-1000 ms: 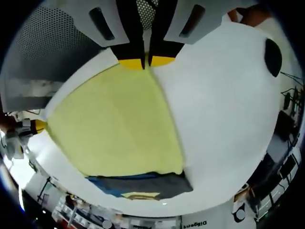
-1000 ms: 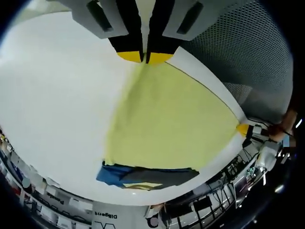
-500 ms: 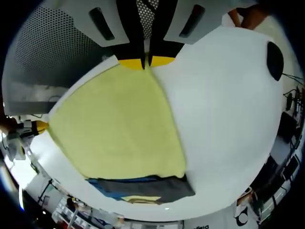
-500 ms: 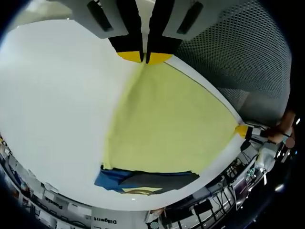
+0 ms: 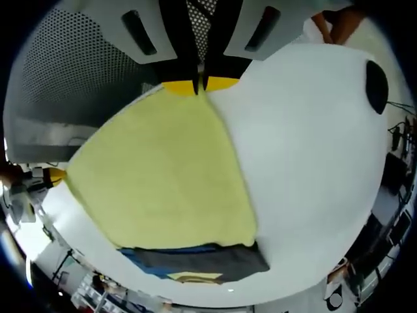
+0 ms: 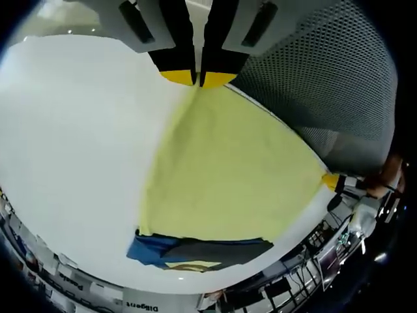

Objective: Fold the garment on the visible template until the final outline fits inside the template.

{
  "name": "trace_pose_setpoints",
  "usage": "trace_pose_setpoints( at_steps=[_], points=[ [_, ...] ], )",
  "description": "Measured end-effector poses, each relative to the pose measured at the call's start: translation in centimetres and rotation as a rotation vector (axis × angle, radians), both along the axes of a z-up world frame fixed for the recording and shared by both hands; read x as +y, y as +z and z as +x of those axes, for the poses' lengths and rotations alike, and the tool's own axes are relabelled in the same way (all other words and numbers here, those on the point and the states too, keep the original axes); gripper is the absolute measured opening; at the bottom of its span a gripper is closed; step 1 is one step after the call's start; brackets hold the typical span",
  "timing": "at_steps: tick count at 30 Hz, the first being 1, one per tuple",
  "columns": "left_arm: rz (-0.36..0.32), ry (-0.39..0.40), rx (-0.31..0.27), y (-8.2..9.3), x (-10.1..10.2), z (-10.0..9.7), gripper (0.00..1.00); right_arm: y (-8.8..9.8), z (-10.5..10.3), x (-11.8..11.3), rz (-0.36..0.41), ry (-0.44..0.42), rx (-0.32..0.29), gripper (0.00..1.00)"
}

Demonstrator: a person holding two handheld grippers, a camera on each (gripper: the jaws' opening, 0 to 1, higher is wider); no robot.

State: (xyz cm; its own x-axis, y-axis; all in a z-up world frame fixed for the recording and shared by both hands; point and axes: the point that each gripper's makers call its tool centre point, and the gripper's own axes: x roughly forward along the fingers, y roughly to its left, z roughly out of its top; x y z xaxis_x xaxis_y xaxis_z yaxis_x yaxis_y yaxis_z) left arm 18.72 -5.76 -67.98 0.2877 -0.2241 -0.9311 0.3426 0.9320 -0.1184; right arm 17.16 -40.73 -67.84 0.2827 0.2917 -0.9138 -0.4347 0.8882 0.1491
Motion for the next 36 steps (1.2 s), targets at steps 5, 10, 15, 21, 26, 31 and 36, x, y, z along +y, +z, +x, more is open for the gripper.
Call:
trace_pose_setpoints(
  at_steps=[5,10,15,21,26,31,36],
  points=[
    [0.004,0.002,-0.002,0.0,-0.1,-0.3,0.06,0.0,-0.3,0.0,-0.001,0.003,0.01,0.0],
    [0.012,0.013,-0.008,0.1,-0.1,-0.3,0.06,0.2,-0.2,0.0,0.005,0.003,0.016,0.0],
    [-0.01,0.034,-0.027,1.2,-0.1,0.0,0.06,0.9,0.2,0.0,0.003,0.016,0.005,0.0],
    [-0.055,0.058,-0.057,2.5,-0.4,1.1,0.05,2.4,1.3,0.0,0.013,0.005,-0.038,0.0],
    [-0.096,0.09,-0.092,3.6,-0.4,2.2,0.05,3.8,2.4,0.2,0.023,-0.001,-0.079,0.0],
    [-0.116,0.113,-0.134,4.8,-0.2,3.4,0.05,5.1,3.5,0.1,0.03,-0.007,-0.116,0.0],
    [-0.133,0.115,-0.195,6.2,-0.4,5.1,0.05,6.5,5.1,0.1,0.056,-0.041,-0.162,0.0]
  ],
)
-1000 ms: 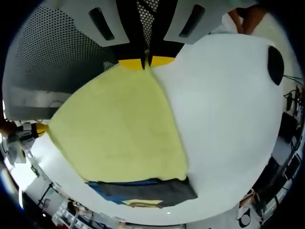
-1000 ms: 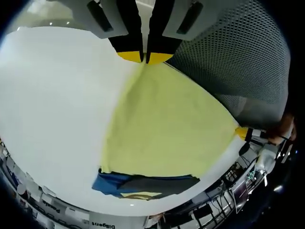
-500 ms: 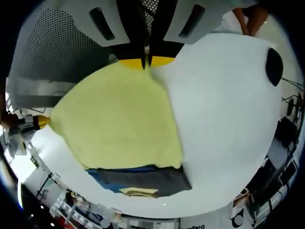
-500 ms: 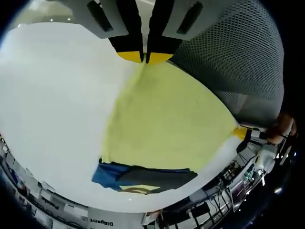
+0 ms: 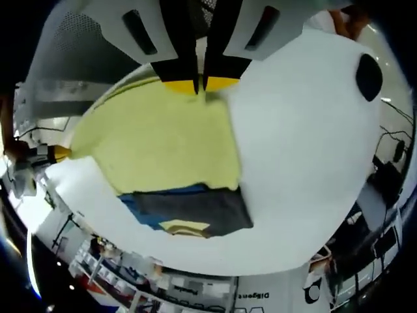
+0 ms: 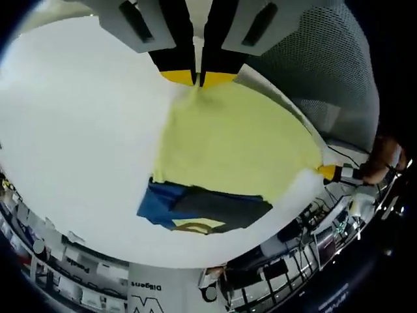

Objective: Fold the garment on the visible template until the final outline fits inside the template.

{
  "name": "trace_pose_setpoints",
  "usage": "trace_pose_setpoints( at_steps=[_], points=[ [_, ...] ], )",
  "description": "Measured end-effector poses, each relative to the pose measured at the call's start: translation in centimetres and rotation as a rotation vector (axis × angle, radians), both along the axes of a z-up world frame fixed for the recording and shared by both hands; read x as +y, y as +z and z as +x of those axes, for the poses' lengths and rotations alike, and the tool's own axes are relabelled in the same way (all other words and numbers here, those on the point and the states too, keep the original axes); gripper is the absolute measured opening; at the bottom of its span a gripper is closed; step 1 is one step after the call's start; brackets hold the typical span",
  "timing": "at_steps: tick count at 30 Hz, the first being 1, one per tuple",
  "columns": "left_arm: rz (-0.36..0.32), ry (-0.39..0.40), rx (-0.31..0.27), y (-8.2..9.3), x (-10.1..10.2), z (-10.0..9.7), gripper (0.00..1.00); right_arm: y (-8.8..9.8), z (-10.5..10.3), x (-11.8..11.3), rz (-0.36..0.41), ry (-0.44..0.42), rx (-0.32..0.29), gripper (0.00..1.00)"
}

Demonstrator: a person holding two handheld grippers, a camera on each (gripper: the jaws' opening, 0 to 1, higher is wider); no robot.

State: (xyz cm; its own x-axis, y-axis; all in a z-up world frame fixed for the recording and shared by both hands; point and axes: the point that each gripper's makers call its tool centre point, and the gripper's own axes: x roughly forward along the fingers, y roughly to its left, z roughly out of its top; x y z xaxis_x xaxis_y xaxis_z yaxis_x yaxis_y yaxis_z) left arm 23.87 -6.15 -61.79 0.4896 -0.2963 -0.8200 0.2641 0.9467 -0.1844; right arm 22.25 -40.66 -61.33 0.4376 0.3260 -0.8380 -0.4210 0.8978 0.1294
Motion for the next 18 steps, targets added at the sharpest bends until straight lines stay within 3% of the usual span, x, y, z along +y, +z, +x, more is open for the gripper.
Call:
trace_pose_setpoints(
  at_steps=[6,14,18],
  points=[
    [-0.027,0.02,-0.065,1.7,-0.2,2.0,0.05,0.9,1.2,0.1,0.015,-0.027,-0.03,0.0],
    [-0.039,0.037,-0.109,2.9,-0.2,3.8,0.05,2.5,3.2,-0.3,0.05,-0.085,-0.075,0.0],
    [-0.048,0.045,-0.15,3.9,-0.2,5.0,0.05,3.4,4.7,-0.3,0.095,-0.14,-0.094,0.0]
  ],
)
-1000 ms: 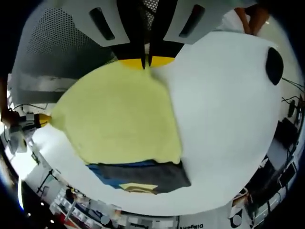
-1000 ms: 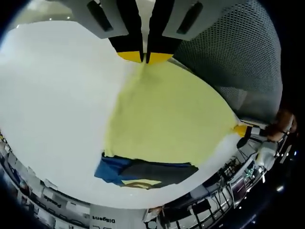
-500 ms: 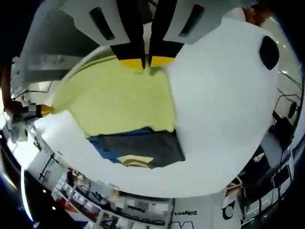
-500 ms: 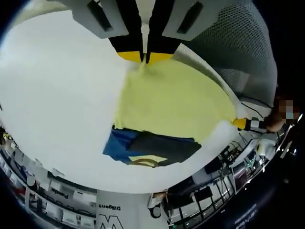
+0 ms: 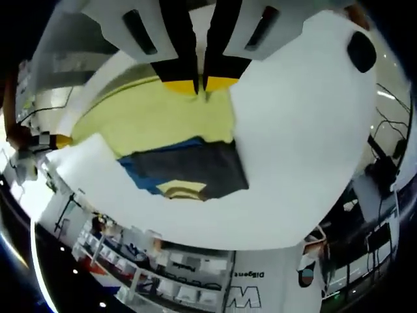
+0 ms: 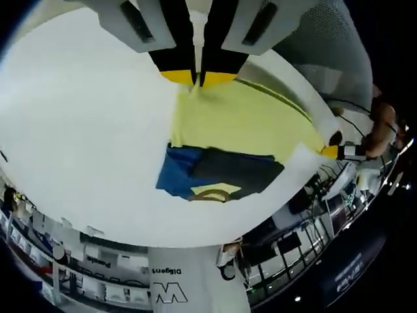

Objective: Fold the garment on the visible template until the final outline fits inside the template.

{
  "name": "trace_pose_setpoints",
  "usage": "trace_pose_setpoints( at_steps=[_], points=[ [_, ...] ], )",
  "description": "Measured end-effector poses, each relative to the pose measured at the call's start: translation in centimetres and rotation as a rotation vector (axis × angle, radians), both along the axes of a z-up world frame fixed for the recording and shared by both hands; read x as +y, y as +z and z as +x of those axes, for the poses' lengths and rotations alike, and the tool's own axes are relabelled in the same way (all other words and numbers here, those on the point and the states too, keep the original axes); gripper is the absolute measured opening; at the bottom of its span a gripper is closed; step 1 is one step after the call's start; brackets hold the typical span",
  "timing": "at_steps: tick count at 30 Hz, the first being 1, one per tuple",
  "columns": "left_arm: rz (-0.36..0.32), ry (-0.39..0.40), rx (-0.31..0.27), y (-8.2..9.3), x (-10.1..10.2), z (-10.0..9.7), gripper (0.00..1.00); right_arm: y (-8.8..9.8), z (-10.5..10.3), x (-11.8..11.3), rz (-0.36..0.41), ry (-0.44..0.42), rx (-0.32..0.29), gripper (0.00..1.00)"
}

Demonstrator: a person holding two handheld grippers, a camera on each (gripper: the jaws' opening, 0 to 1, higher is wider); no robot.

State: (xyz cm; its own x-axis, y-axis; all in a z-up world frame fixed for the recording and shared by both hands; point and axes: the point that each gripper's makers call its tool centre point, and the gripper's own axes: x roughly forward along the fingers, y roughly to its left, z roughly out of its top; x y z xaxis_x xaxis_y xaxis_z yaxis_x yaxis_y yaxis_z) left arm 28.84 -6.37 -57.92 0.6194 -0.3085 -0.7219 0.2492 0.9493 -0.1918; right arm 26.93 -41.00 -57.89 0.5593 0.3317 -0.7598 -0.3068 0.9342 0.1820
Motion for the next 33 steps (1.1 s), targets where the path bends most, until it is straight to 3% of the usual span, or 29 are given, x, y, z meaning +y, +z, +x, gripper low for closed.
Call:
trace_pose_setpoints(
  at_steps=[13,21,30,33],
  points=[
    [-0.016,0.029,-0.067,1.7,0.3,4.2,0.05,1.8,4.4,0.2,0.022,-0.046,-0.055,0.0],
    [-0.044,0.031,-0.093,2.7,0.2,6.8,0.05,2.4,6.5,0.3,-0.006,-0.021,-0.067,0.0],
    [-0.046,0.041,-0.121,3.3,0.2,10.2,0.05,2.9,9.8,0.0,-0.009,-0.043,-0.09,0.0],
    [-0.042,0.041,-0.133,3.3,0.1,11.3,0.05,2.7,10.9,-0.3,-0.041,-0.051,-0.089,0.0]
  ],
)
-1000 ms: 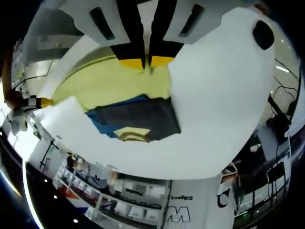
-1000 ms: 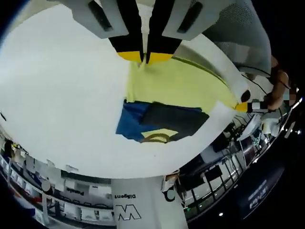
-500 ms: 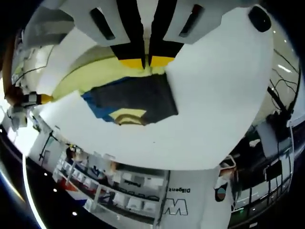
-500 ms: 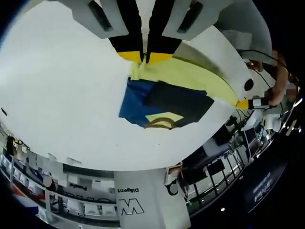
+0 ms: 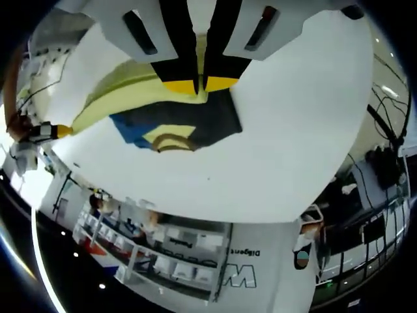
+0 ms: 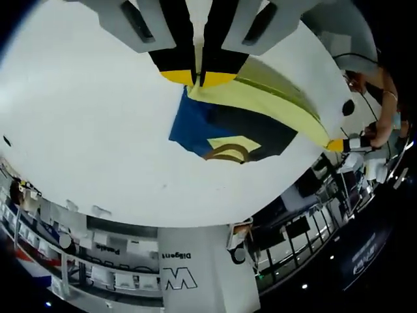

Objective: Fold the garment on the visible template until the final outline fits inside the template.

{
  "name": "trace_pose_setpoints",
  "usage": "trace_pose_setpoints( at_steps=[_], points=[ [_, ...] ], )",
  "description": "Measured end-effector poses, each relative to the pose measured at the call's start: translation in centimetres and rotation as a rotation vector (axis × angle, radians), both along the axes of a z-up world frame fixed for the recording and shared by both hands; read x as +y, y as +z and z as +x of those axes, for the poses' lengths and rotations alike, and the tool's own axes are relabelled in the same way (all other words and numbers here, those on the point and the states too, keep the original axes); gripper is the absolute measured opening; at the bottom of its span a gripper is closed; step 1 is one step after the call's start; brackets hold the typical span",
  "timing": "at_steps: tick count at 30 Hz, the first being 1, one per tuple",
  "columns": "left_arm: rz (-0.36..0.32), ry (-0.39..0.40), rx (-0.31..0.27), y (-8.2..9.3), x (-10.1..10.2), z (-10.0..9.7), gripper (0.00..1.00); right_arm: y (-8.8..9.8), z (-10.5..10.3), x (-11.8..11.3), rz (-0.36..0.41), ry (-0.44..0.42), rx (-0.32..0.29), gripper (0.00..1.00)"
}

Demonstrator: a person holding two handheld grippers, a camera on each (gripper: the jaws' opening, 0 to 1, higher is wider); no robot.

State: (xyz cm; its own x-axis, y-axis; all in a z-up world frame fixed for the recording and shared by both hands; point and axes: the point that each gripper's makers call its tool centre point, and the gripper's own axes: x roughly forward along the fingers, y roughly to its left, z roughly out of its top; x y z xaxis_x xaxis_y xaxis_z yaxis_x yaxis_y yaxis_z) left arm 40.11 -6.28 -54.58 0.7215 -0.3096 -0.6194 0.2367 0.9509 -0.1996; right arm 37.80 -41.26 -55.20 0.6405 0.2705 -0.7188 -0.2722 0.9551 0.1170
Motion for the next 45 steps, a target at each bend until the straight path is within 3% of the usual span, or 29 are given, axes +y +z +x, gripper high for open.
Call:
trace_pose_setpoints(
  at_steps=[5,26,33,38,45],
  points=[
    [0.025,0.002,-0.021,-0.3,0.2,1.8,0.05,0.1,1.9,0.2,0.012,-0.021,-0.012,0.0],
    [-0.024,0.083,-0.077,0.1,0.6,8.8,0.05,0.3,8.5,0.2,0.01,-0.048,-0.043,0.0],
    [-0.017,0.102,-0.06,-1.8,0.8,10.7,0.05,-0.9,10.3,0.3,0.01,-0.055,-0.032,0.0],
    [0.015,0.102,-0.029,-4.5,1.0,12.0,0.05,-2.5,11.4,0.4,0.04,-0.053,0.004,0.0],
    [0.012,0.105,-0.035,-6.2,0.9,13.8,0.05,-4.5,13.0,0.2,0.038,-0.07,0.021,0.0]
  ],
)
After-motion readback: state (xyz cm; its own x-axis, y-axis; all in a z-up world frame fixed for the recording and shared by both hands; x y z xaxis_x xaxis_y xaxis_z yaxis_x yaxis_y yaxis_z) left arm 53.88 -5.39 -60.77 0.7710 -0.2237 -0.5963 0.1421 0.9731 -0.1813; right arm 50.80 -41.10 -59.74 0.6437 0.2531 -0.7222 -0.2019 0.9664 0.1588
